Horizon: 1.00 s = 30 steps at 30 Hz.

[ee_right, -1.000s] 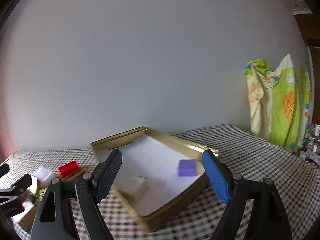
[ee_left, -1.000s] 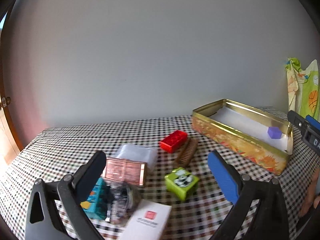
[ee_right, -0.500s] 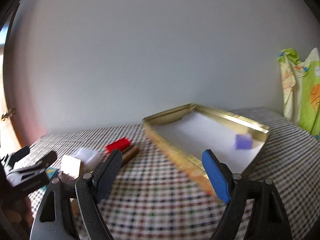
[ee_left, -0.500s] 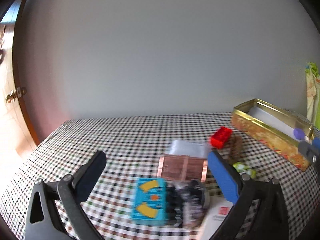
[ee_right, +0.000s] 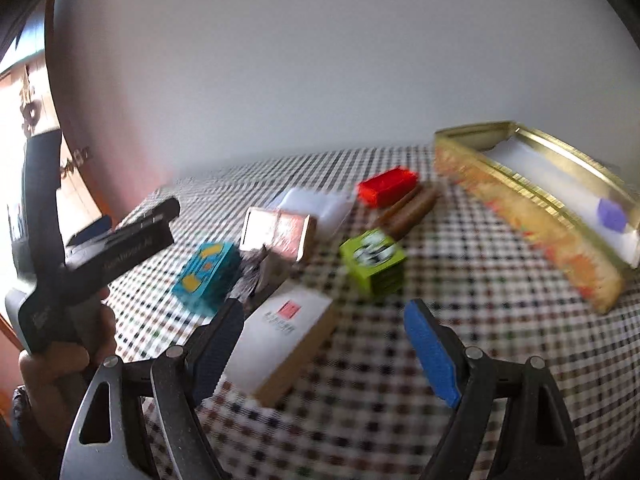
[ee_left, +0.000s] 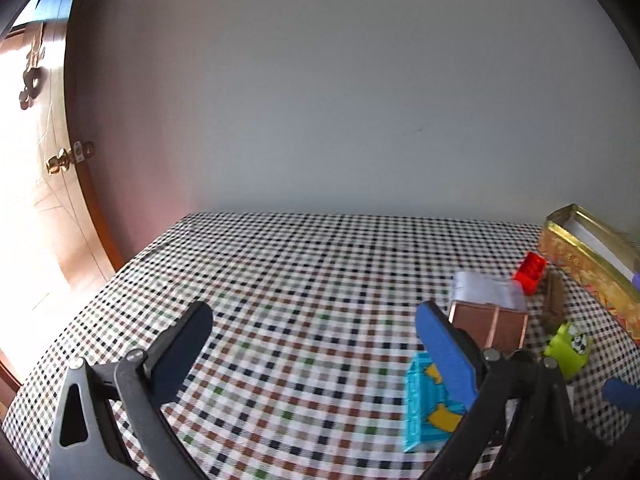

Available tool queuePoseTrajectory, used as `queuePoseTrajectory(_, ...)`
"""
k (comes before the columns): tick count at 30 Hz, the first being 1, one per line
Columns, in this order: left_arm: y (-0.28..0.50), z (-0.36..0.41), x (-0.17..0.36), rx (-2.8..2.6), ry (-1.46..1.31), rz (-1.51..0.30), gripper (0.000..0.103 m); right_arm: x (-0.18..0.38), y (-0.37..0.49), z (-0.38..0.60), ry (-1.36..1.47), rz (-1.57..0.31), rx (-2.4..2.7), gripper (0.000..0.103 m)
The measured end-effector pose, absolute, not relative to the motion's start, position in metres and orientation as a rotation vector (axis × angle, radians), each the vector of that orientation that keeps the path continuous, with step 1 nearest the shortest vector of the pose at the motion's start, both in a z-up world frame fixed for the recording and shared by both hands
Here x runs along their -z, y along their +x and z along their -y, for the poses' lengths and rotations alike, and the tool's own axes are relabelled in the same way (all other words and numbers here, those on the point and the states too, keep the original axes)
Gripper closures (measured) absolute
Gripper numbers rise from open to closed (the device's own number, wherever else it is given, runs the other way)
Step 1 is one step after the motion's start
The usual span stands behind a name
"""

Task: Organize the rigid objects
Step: 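Close the right tool around the tall floral-patterned box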

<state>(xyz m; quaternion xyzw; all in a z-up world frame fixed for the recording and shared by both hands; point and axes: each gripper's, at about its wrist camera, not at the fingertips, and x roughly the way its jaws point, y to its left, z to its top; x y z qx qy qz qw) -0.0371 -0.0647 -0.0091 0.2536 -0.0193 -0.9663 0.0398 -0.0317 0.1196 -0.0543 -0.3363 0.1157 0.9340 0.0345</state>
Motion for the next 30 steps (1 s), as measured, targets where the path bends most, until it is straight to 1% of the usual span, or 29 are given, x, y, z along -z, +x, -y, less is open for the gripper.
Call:
queuePoseTrajectory(7, -0.040, 0.065, 0.014, 2.937, 0.814, 0.064, 0.001, 0.072, -0.049, -0.103, -1.210, -0.377, -2.820, 0.019)
queuePoseTrajectory(10, -0.037, 0.064, 0.013, 2.940, 0.818, 0.084, 0.000, 0.075, -0.052, -0.097, -1.256, -0.350, -2.817, 0.019)
queuePoseTrajectory(15, -0.039, 0.063, 0.013, 2.942, 0.828, 0.104, 0.001, 0.076, -0.056, -0.088, -1.323, -0.146, -2.805, 0.019)
queuePoseTrajectory(21, -0.042, 0.062, 0.015, 2.951, 0.868, 0.105, 0.001, 0.077, -0.045, -0.115, -1.340, -0.042, -2.766, 0.019)
queuePoseTrajectory(25, -0.042, 0.058, 0.016, 2.967, 0.890, 0.123, 0.000, 0.075, -0.043, -0.141, -1.339, -0.054, -2.758, 0.019)
queuePoseTrajectory(30, -0.043, 0.056, 0.017, 3.000, 0.935, 0.103, 0.001, 0.071, -0.039, -0.162, -1.307, -0.179, -2.779, 0.019)
